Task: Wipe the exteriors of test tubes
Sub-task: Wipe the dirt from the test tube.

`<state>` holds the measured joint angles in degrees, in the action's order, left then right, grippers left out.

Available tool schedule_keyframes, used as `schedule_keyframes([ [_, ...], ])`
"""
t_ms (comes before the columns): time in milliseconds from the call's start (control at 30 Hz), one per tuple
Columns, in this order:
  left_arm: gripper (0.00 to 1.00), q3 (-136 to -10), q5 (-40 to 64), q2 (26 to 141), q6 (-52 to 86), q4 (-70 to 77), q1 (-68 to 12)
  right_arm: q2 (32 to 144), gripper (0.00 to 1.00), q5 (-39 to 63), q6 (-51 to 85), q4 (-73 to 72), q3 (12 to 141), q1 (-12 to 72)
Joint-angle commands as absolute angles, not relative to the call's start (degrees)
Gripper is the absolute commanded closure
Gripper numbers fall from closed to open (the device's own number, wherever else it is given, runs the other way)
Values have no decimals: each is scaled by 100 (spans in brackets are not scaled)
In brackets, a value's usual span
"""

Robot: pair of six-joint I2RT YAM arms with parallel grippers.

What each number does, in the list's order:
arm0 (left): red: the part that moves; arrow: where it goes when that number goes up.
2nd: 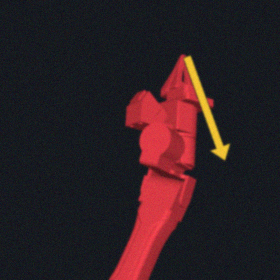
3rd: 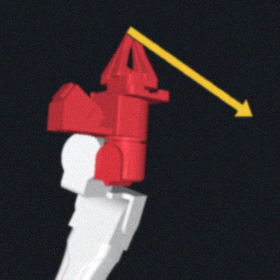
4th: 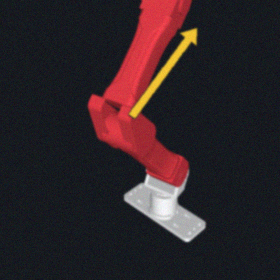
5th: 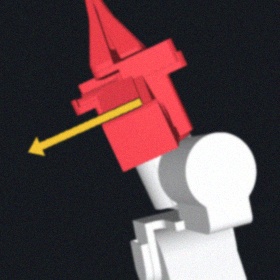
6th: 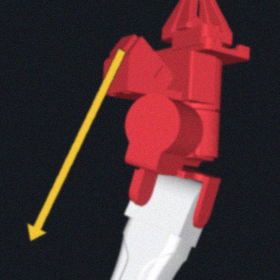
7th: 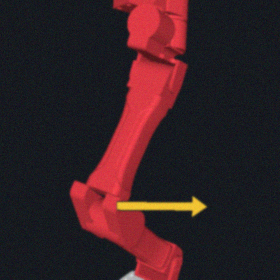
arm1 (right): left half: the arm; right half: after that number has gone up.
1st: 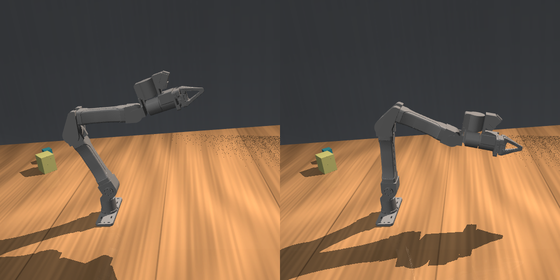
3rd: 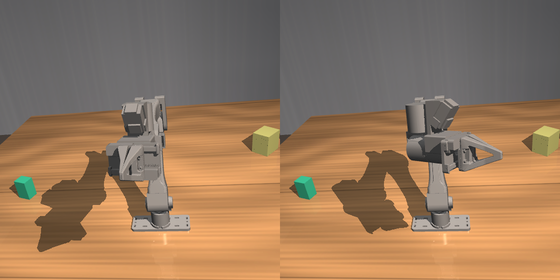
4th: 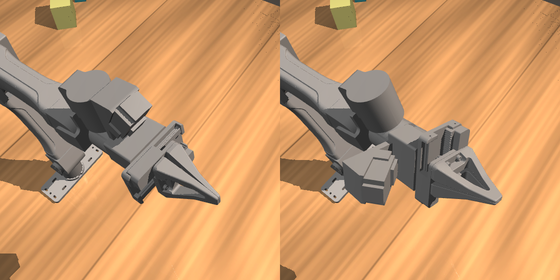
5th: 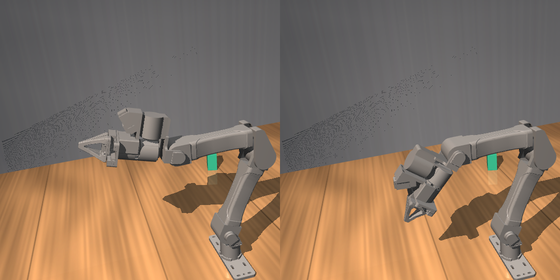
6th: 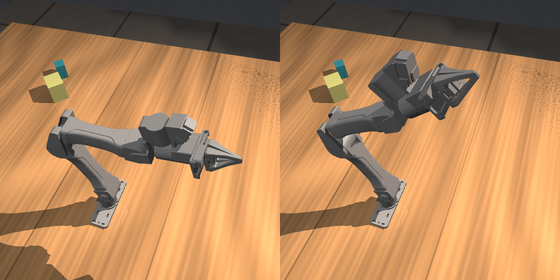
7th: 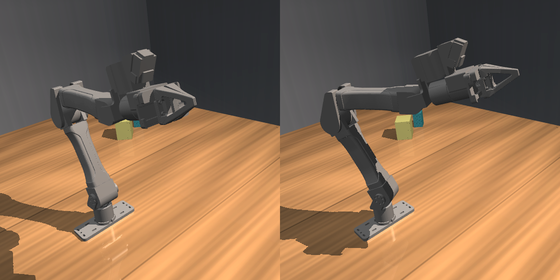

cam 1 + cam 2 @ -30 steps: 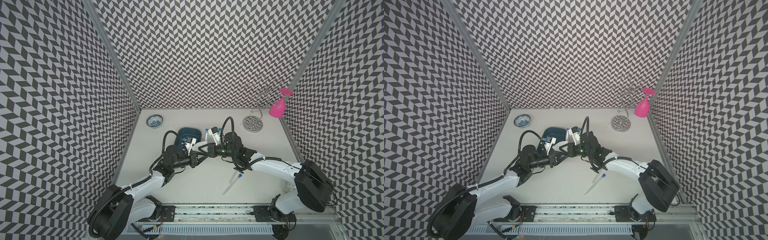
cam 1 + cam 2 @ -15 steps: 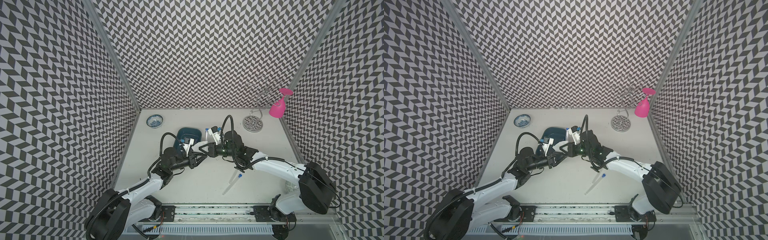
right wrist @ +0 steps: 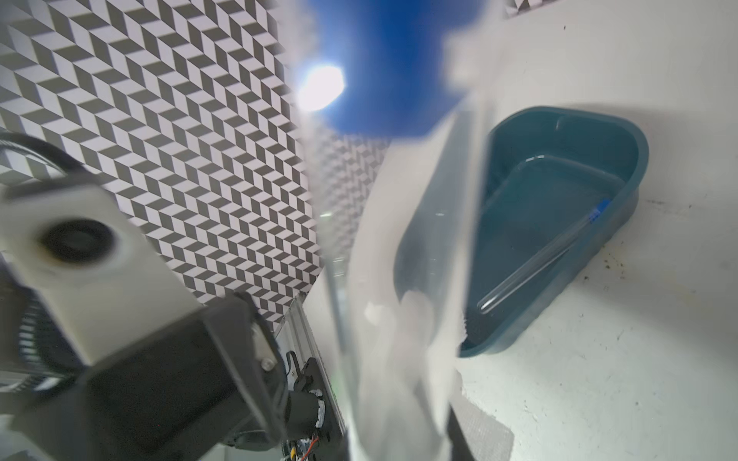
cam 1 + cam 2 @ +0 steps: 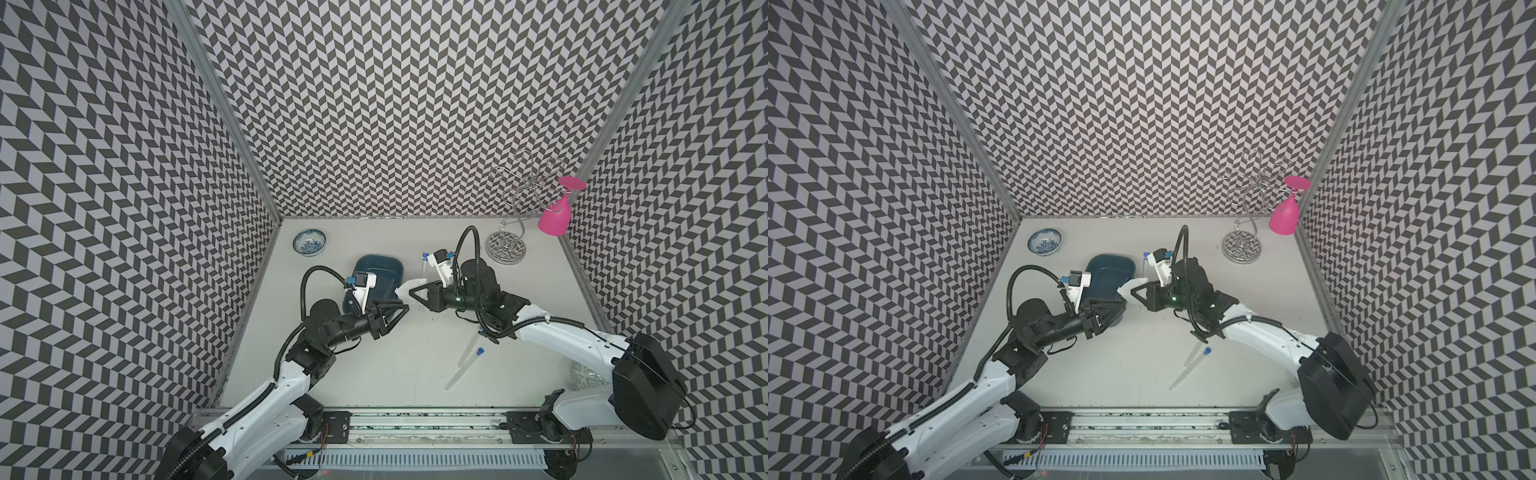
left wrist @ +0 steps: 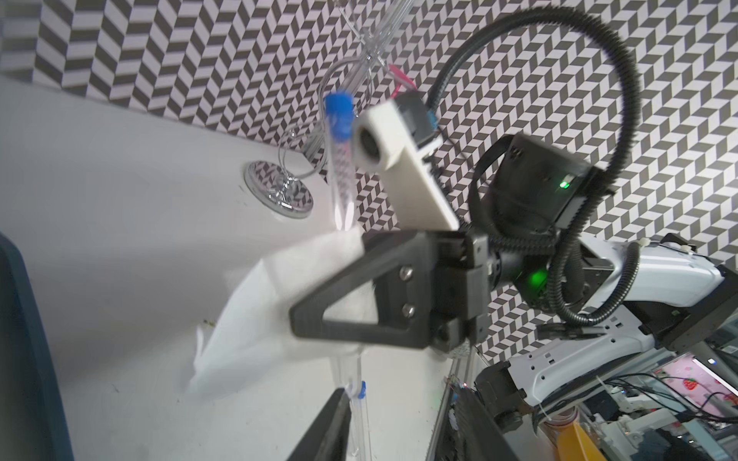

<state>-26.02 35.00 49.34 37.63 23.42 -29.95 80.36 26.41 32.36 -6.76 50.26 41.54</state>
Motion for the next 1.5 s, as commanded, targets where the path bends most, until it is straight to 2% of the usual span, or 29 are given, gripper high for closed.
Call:
schedule_keyframes([
  [0,51,-3257,3352,5172,3088,1859,-2962,7836,84,2741,3241,-977,4844,4255],
  [133,49,-3638,3678,5748,2918,1957,-2970,7701,84,2841,3235,-962,4792,4364],
  [433,47,-3654,3988,6573,3228,2825,-2971,7244,84,2926,3336,-1085,4476,4524],
  [833,49,-3510,4175,6600,3382,3207,-3015,7224,83,2864,3252,-1010,4430,4693],
  [1167,60,-3480,4543,6890,3563,3781,-3092,7398,83,2852,3154,-933,4554,4772],
  [1233,63,-3481,4517,6909,3525,3755,-3140,7402,83,2844,3139,-942,4553,4781],
  [1333,74,-3454,4474,6934,3542,3734,-3142,7416,83,2837,3170,-990,4544,4790],
  [1467,77,-3428,4345,6948,3542,3733,-3138,7428,83,2856,3143,-1002,4569,4797],
])
